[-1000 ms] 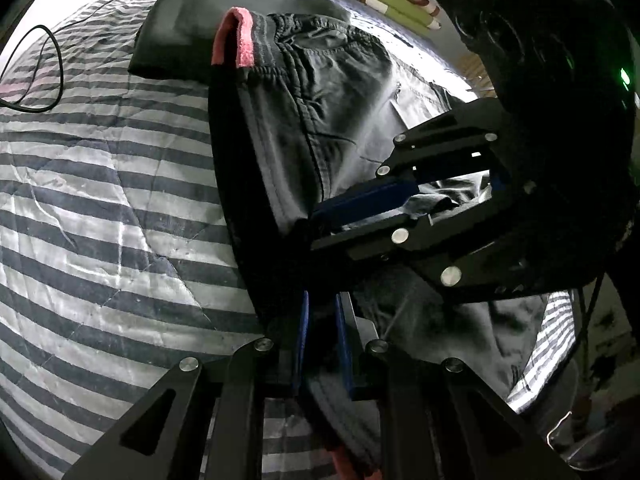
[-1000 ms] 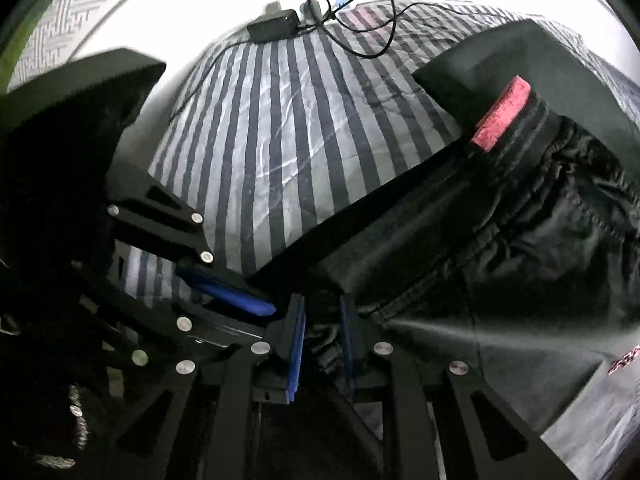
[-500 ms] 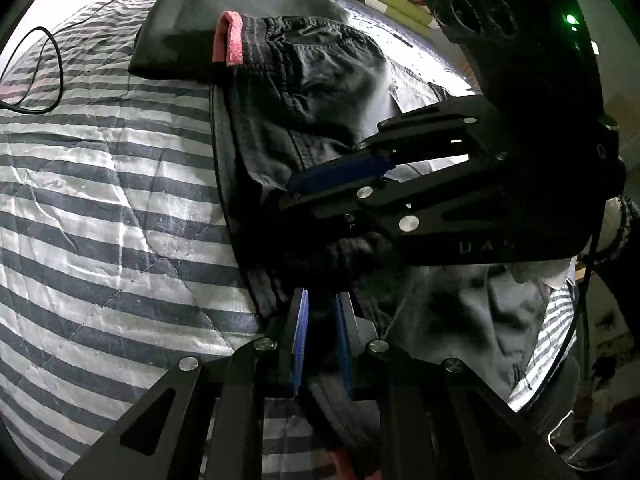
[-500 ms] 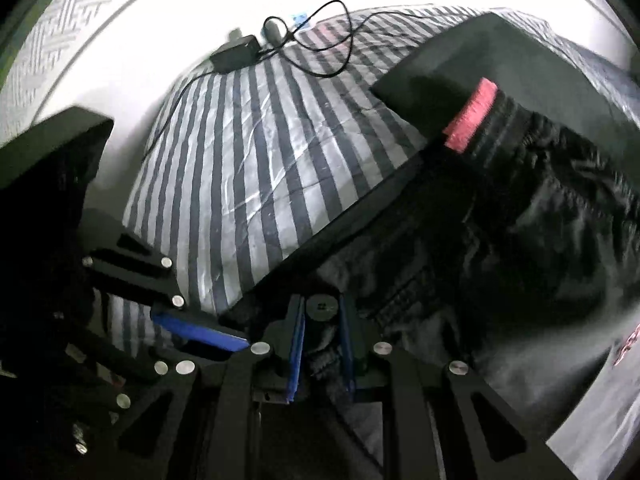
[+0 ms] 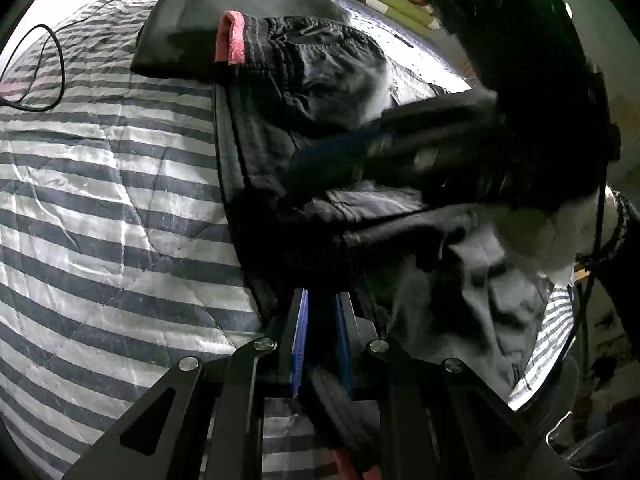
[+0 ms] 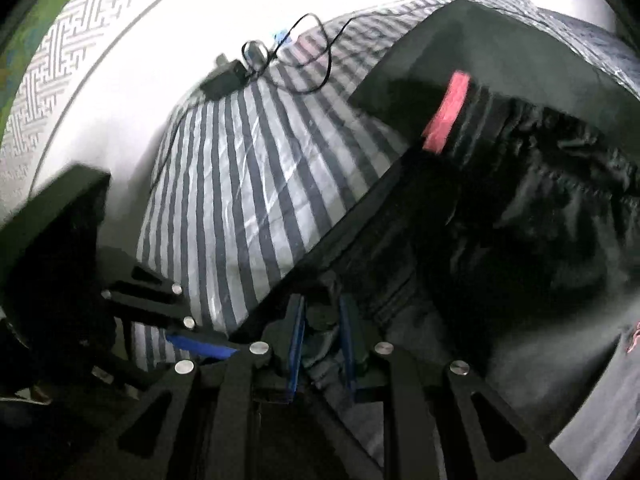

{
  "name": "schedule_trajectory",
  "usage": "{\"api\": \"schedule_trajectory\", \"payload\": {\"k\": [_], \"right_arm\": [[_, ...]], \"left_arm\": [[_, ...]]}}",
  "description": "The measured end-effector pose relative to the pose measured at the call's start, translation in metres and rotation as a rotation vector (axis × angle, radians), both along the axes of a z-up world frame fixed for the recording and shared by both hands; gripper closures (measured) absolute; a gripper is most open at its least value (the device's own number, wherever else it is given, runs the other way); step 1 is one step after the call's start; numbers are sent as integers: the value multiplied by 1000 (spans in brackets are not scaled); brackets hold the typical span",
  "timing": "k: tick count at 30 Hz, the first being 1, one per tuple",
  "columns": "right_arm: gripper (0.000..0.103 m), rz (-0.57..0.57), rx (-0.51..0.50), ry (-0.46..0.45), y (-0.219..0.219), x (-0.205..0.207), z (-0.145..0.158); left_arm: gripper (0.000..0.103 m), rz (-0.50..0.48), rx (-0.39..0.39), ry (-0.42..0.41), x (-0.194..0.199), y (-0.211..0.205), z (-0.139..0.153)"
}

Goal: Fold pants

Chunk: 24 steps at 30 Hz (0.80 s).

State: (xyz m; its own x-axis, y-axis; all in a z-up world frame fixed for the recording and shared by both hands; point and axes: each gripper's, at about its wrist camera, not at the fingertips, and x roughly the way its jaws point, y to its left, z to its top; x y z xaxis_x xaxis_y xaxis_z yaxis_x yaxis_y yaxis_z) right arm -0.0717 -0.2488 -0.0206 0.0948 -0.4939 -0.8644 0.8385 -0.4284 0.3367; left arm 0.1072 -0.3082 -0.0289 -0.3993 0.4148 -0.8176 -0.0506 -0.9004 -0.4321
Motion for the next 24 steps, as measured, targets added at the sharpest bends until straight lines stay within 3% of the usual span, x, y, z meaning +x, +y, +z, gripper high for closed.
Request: {"api": "schedule_trajectory", "payload": {"k": [3,6,9,12,15,19,20,24], "right_arm": [[86,-72,-66,-12,15,-18,25],[86,-157,-121,50,49,-22,61],[85,-266,-180,79,118,2,92],[82,-369,-182,105,190,39,99],[82,-499,-127,138,257,83,85],[81,-676,-44,150,318,133,40],[81,-710,-21,158,328,143,29],[81,-795,31,46,368,173,-9]], "left_arm": [[89,-1,-7,1,3,-1,1],[88,29,-18,-1,13,-10,5],[87,66,-30,15,31,-16,15],[83,99,11,58,50,-11,32],[76,33,31,72,71,20,37],[75,-23,-36,-1,84,58,14],[75,-22,-62,24,89,62,13],[75,0,-68,-12,100,57,19]]}}
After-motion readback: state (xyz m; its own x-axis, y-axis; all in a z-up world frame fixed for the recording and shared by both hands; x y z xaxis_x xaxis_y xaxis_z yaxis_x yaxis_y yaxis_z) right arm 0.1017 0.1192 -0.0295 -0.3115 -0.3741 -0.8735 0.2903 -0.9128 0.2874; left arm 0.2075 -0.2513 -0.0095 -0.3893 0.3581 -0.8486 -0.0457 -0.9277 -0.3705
